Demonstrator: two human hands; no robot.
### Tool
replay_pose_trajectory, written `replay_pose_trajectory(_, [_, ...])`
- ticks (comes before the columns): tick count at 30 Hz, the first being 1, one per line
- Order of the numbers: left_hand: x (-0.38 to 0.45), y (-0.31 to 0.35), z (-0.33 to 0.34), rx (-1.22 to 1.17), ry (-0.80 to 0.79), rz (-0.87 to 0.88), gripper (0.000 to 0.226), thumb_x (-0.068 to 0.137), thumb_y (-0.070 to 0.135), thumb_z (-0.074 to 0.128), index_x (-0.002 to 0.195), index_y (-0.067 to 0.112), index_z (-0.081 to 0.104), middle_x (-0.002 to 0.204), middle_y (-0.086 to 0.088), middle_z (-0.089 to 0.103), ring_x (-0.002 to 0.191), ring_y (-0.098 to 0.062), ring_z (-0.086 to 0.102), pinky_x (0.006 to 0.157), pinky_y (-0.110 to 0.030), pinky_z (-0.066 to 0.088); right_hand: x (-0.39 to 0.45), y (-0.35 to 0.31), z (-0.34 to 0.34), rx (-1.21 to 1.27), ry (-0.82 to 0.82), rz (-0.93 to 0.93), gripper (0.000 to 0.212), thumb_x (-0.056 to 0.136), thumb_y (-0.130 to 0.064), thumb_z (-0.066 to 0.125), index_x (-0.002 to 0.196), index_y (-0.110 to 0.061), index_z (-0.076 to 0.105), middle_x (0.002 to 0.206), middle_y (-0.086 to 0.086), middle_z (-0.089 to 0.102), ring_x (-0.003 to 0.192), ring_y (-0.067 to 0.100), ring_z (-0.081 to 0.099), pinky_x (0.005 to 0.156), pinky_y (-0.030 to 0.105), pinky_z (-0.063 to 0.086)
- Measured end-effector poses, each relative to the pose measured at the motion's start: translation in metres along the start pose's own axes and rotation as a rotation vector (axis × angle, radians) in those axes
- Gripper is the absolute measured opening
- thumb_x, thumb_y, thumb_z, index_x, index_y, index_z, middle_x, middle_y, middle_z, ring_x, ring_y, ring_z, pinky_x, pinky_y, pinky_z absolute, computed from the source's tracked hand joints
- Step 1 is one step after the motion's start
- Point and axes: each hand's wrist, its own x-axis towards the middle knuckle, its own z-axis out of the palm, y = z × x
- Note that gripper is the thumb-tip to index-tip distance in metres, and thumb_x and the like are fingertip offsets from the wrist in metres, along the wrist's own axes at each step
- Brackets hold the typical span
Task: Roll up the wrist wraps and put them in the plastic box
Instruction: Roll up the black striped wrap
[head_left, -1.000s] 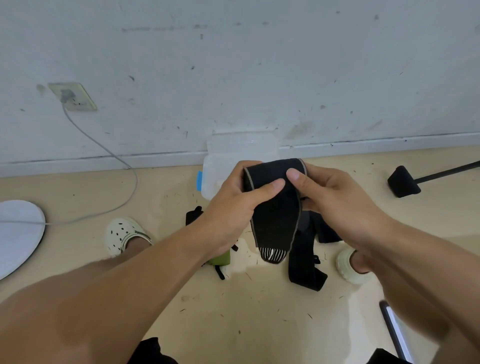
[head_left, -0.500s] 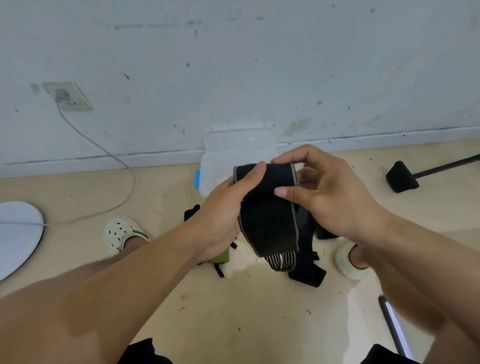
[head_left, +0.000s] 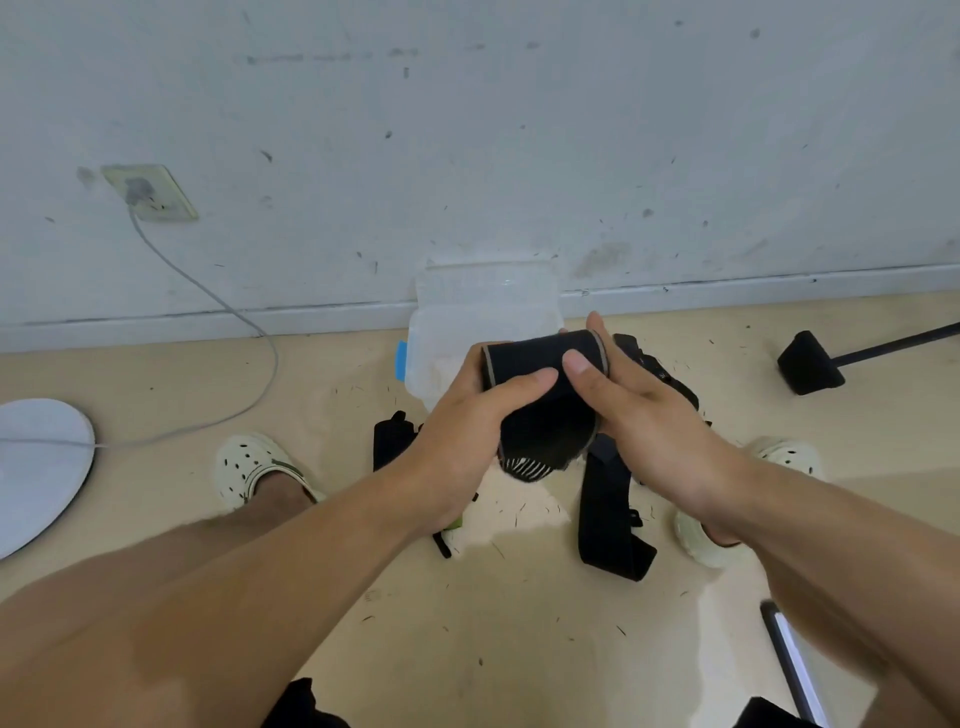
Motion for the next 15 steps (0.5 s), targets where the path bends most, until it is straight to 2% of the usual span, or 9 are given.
replay_pose_trajectory(2, [0.0, -0.001, 0.001, 0.009, -0.005, -0.004, 0.057, 0.085, 0.044, 0.071, 0.137, 0.024, 0.059, 0.129, -0.002, 0.072, 0.123, -0.024, 0.068, 0.106, -0.053, 0.054, 0.002, 0.003, 0.001, 0.062, -0.015, 0.026, 0.076, 0.102, -0.054, 0.047, 0.162, -0.043, 0.001, 0.146, -0.025, 0.045, 0.141, 0.004, 0.046, 0.123, 0.031, 0.033])
replay_pose_trajectory(4, [0.001, 0.001, 0.0, 0.01, -0.005, -0.008, 0.057, 0.086, 0.046, 0.071, 0.138, 0.024, 0.059, 0.13, -0.002, 0.072, 0.124, -0.024, 0.067, 0.108, -0.053, 0.052, 0.004, 0.004, -0.001, 0.015, -0.034, 0.027, 0.077, 0.101, -0.059, 0.05, 0.162, -0.046, 0.005, 0.151, -0.024, 0.045, 0.141, 0.006, 0.047, 0.122, 0.034, 0.035])
replay_pose_trajectory(6, [0.001, 0.004, -0.001, 0.001, -0.001, -0.013, 0.056, 0.088, 0.046, 0.069, 0.138, 0.023, 0.059, 0.13, -0.004, 0.072, 0.124, -0.024, 0.067, 0.109, -0.051, 0.052, 0.005, 0.003, -0.003, -0.003, -0.035, -0.024, 0.07, 0.099, -0.055, 0.058, 0.161, -0.039, 0.029, 0.146, -0.013, 0.06, 0.132, 0.01, 0.059, 0.118, 0.042, 0.043])
replay_pose_trajectory(8, [0.0, 0.007, 0.0, -0.015, -0.002, -0.029, 0.057, 0.088, 0.048, 0.069, 0.138, 0.023, 0.06, 0.13, -0.006, 0.072, 0.124, -0.026, 0.067, 0.109, -0.053, 0.052, 0.006, -0.001, -0.007, 0.063, -0.013, -0.098, 0.041, 0.101, -0.03, 0.064, 0.141, -0.024, 0.058, 0.124, -0.002, 0.074, 0.113, 0.016, 0.072, 0.106, 0.045, 0.055])
replay_pose_trajectory(9, [0.0, 0.008, 0.001, -0.024, -0.003, -0.04, 0.058, 0.088, 0.049, 0.069, 0.138, 0.022, 0.06, 0.131, -0.007, 0.072, 0.124, -0.027, 0.068, 0.109, -0.054, 0.052, 0.005, -0.002, -0.009, 0.07, 0.005, -0.137, 0.034, 0.098, -0.02, 0.067, 0.132, -0.022, 0.064, 0.117, 0.0, 0.076, 0.107, 0.019, 0.074, 0.101, 0.046, 0.057])
replay_pose_trajectory(11, [0.0, 0.012, 0.002, -0.051, -0.022, -0.063, 0.061, 0.089, 0.052, 0.069, 0.14, 0.02, 0.06, 0.132, -0.01, 0.071, 0.125, -0.03, 0.067, 0.108, -0.055, 0.052, 0.005, -0.003, -0.014, 0.028, 0.035, -0.209, 0.034, 0.093, -0.011, 0.073, 0.123, -0.026, 0.067, 0.115, -0.001, 0.074, 0.104, 0.027, 0.073, 0.097, 0.047, 0.059])
replay_pose_trajectory(15, [-0.001, 0.02, 0.002, -0.073, -0.053, -0.07, 0.055, 0.095, 0.048, 0.063, 0.14, 0.017, 0.062, 0.133, -0.013, 0.07, 0.125, -0.033, 0.067, 0.108, -0.056, 0.052, 0.006, 0.0, -0.015, -0.016, 0.063, -0.279, 0.042, 0.087, -0.01, 0.08, 0.117, -0.038, 0.07, 0.117, -0.002, 0.072, 0.1, 0.037, 0.07, 0.092, 0.055, 0.06])
